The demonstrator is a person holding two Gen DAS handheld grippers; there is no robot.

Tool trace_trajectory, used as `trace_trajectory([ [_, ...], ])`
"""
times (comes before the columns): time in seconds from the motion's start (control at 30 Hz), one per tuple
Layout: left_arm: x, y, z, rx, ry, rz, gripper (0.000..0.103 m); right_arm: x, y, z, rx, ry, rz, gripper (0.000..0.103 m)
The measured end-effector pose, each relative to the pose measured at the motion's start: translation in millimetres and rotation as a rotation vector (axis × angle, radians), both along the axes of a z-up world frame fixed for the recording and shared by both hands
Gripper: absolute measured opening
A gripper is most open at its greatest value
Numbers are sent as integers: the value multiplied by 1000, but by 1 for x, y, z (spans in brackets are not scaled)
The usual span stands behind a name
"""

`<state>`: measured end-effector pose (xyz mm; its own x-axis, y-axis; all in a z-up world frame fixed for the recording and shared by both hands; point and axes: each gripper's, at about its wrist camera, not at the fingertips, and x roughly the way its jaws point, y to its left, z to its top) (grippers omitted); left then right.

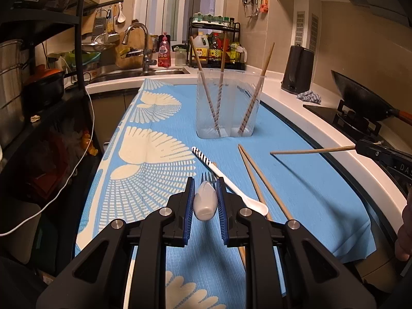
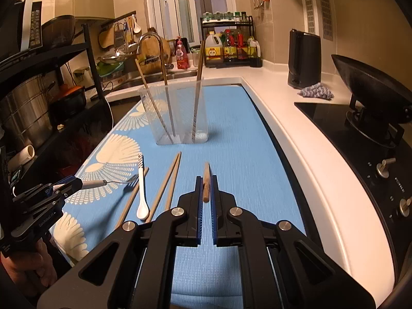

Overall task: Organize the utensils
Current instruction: 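Lift the fork and chopstick with both tools and carry them over the container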

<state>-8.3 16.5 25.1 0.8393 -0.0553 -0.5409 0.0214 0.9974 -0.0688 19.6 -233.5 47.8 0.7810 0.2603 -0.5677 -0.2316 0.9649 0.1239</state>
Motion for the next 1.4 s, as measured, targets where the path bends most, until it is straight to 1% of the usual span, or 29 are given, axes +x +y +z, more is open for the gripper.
trace_trajectory([
  [0.43,22,11,38,-11,-62,-3,17,14,-2,44,28,-93,12,6],
  [0.63,35,12,53,-14,-77,-22,16,26,8,58,34,-110,45,6],
  [0.77,42,12,66,-18,-82,-29,16,31,21,67,13,-127,82,6],
  [0.83,48,14,72,-25,-70,-28,16,35,27,73,6,-135,97,6],
  [0.93,60,17,77,-50,-26,-29,16,42,35,80,6,-131,111,6],
  [1.13,80,18,84,-69,59,-43,16,56,46,87,3,-122,120,6],
  [1.2,84,18,87,-68,76,-47,16,59,48,88,3,-120,122,6],
  [1.4,92,17,95,-64,91,-45,16,67,55,97,-3,-131,130,6],
])
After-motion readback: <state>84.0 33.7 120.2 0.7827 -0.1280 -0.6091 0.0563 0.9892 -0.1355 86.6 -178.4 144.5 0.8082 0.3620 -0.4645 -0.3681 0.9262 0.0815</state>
